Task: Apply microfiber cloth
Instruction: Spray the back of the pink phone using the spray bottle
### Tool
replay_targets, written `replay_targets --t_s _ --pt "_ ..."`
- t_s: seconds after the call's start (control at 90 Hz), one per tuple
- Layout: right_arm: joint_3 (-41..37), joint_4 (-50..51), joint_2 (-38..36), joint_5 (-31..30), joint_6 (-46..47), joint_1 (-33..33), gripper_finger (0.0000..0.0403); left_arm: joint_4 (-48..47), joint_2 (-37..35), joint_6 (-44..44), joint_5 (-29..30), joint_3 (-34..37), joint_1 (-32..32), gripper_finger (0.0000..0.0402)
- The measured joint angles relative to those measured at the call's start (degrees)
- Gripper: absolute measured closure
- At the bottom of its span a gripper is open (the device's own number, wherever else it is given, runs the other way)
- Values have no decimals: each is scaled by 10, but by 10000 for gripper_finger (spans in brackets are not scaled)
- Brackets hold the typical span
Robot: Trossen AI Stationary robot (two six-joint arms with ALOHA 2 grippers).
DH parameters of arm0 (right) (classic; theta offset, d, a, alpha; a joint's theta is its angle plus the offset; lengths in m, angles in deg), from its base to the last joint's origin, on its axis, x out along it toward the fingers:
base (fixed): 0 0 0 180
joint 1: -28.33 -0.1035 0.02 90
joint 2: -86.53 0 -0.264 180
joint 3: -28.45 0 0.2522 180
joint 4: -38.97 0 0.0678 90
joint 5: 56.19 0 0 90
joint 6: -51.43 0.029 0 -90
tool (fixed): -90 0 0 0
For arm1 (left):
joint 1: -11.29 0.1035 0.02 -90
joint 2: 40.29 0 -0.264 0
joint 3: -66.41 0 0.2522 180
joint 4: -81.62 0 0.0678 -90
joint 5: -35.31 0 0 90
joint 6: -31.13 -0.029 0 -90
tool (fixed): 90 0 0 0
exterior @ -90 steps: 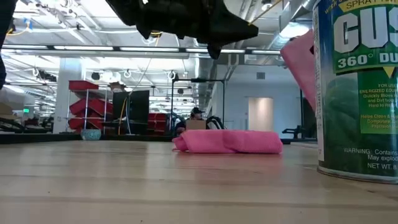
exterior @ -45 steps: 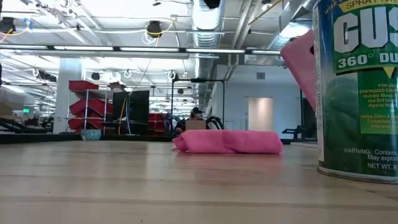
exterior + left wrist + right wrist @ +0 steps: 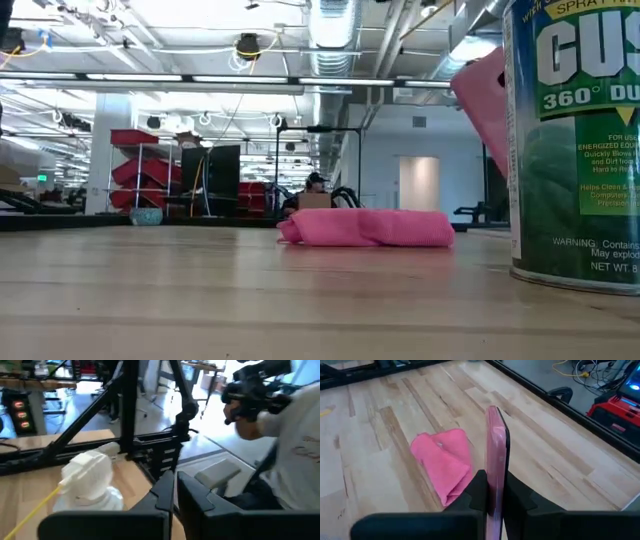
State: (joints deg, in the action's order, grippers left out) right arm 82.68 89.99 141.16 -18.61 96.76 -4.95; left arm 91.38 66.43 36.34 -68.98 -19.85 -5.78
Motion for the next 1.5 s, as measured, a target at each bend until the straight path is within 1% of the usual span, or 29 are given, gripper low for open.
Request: replay_targets --t_s 0.122,0.256,0.667,0.878,1.033,1.3,1.5 --pt "0 0 0 0 -4 0 389 -4 31 0 12 -15 19 402" --pt "0 1 0 -1 -4 0 389 -2 39 -4 41 -21 33 402" --pt "0 2 0 -2 -3 0 389 4 39 -30 57 -21 39 402" --pt "0 0 0 -2 -2 0 389 24 39 -46 56 -21 58 402" --pt "0 0 0 -2 -2 0 389 26 39 -53 27 -21 78 402" --pt "0 0 0 -3 -2 0 389 26 39 -78 -3 -21 111 402" --pt "0 0 0 -16 -4 1 389 33 39 -92 -28 -24 132 402"
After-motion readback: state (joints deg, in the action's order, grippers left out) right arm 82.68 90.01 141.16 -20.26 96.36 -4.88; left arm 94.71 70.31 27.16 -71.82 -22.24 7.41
